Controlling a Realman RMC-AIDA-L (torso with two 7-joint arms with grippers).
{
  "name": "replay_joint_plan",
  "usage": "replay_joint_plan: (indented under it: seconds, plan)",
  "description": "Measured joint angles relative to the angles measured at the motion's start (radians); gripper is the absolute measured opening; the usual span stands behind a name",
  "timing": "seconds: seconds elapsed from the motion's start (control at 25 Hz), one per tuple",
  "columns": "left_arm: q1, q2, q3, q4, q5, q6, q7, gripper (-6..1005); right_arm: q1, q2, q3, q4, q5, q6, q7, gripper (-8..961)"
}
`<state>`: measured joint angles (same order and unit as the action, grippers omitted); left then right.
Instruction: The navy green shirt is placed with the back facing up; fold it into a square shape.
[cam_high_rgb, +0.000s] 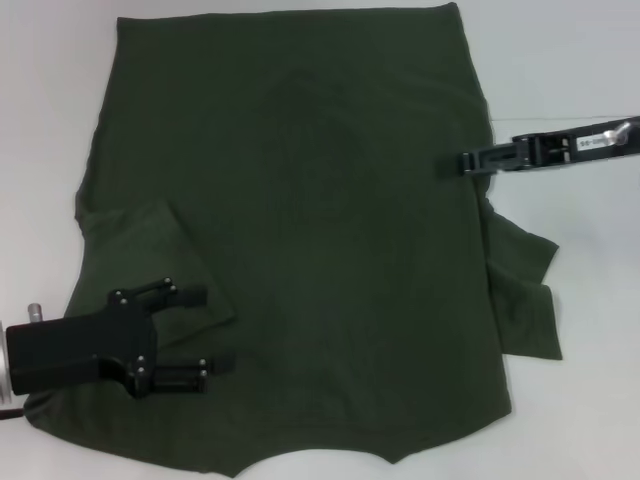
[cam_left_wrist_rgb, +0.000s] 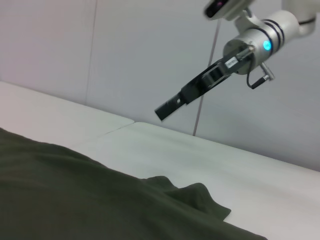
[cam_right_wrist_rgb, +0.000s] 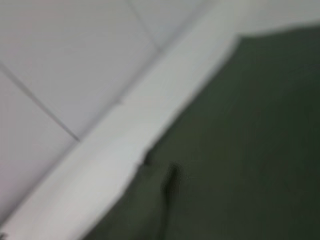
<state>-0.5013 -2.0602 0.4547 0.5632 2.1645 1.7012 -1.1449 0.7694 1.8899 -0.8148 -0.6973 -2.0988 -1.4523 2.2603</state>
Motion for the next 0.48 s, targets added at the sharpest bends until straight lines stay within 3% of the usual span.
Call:
replay_joint_plan:
  seconds: [0.24,0.48]
  plan:
    - [0.001,-0.002,-0.002,0.000,-0.006,-0.006,0.016,951,0.022,-0.014,0.087,-0.035,-0.212,-0.093,0.185,940]
    - [-0.006,-0.003,-0.003,0.000,-0.014,-0.007,0.010,952,-0.003,-0.024,0.126,-0.044,-0.299,-0.146,0.274,940]
